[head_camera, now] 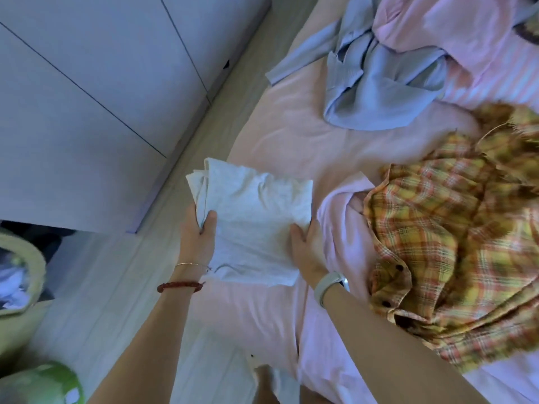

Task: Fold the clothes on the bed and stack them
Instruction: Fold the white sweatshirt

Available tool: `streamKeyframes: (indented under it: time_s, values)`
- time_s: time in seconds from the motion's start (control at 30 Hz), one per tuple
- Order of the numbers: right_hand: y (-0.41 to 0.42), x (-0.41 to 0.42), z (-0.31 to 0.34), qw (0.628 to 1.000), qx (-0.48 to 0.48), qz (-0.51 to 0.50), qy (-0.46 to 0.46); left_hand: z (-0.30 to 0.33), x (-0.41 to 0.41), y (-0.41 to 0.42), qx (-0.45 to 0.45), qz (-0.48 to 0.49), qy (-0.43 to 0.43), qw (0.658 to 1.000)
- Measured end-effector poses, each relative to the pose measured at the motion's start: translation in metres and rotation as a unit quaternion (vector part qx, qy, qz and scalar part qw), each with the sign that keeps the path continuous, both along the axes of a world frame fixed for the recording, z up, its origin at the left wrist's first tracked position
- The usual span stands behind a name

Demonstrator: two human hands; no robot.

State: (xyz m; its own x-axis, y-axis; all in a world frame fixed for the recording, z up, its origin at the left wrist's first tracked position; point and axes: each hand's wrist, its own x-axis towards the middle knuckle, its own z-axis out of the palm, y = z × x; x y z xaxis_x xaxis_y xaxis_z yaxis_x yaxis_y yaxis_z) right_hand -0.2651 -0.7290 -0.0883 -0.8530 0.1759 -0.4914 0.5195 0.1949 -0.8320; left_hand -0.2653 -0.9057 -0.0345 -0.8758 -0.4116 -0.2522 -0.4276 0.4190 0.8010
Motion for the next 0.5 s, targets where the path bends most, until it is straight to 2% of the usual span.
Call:
streamKeyframes:
  time_s: [0.1, 0.2, 0.33, 0.5]
  values:
    - [0.024, -0.001, -0.017, 0.998, 0.056, 0.006, 0.012, -0.022, -0.026, 0.016, 0.004, -0.068, -0.025, 0.997]
    - [0.067, 0.009, -0.014, 0.996, 0.091, 0.000, -0.017, -0.038, -0.040, 0.047, 0.038, -0.130, -0.045, 0.990]
    - [0.148, 0.022, 0.007, 0.978, 0.185, -0.023, -0.089, -0.049, -0.033, 0.116, 0.106, -0.228, -0.093, 0.963]
    - [0.211, 0.021, 0.032, 0.948, 0.283, -0.088, -0.111, -0.046, -0.036, 0.188, 0.175, -0.283, -0.137, 0.933]
